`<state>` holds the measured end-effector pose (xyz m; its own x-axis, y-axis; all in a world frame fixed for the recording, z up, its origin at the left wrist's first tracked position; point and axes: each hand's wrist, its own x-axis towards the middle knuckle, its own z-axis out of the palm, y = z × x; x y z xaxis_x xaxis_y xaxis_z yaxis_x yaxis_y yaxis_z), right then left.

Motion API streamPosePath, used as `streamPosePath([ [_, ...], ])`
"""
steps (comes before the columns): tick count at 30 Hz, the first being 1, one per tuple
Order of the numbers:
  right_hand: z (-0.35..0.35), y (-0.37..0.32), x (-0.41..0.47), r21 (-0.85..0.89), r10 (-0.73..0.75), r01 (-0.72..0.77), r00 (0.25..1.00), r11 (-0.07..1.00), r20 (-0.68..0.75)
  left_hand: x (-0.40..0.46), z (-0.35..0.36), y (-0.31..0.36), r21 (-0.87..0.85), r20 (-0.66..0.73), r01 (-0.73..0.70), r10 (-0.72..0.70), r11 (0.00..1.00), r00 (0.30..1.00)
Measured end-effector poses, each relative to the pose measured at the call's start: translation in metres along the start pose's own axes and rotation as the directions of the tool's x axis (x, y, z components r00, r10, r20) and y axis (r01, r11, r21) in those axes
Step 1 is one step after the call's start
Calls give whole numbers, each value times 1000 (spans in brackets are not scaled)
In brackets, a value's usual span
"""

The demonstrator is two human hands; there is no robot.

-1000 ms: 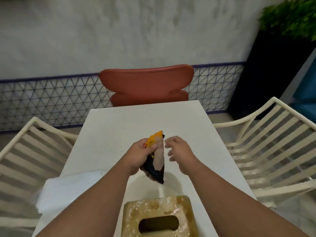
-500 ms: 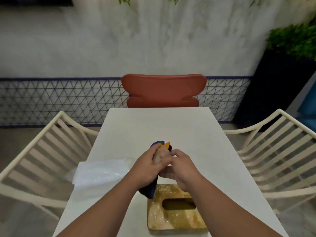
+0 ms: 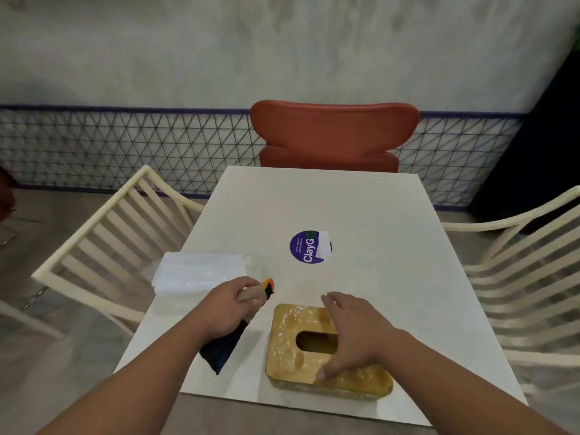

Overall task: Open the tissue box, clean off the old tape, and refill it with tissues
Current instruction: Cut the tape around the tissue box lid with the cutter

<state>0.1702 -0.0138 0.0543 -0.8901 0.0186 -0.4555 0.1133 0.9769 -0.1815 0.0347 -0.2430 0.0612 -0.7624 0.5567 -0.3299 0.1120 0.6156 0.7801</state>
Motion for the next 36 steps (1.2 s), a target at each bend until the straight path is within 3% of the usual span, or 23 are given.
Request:
streamPosePath([
  [4, 15, -11, 6, -89, -22, 23, 1000, 996, 11, 4, 7, -6, 72, -19, 11, -10, 997, 1000],
  [9, 21, -9, 9, -77, 5, -8, 999, 997, -34, 7, 12, -6, 70, -64, 68, -63, 995, 996],
  [15, 18, -9, 10, -81, -4, 2, 999, 997, -33, 21, 15, 4, 184, -107, 79, -60, 980, 992],
  [23, 20, -10, 9, -82, 6, -10, 999, 997, -52, 50, 31, 33, 461, 10, -126, 137, 878, 990],
  [28, 22, -9, 8, -68, 14, -18, 998, 998, -59, 63, 55, 49, 580, 174, -251, 183, 775, 968],
  [30, 22, -10, 8, -67, 13, -17, 998, 998, -65, 64, 56, 44, 634, 210, -262, 164, 728, 964],
  [36, 21, -10, 7, -63, 13, -17, 998, 998, -60, 64, 44, 23, 655, 148, -206, 144, 727, 979],
])
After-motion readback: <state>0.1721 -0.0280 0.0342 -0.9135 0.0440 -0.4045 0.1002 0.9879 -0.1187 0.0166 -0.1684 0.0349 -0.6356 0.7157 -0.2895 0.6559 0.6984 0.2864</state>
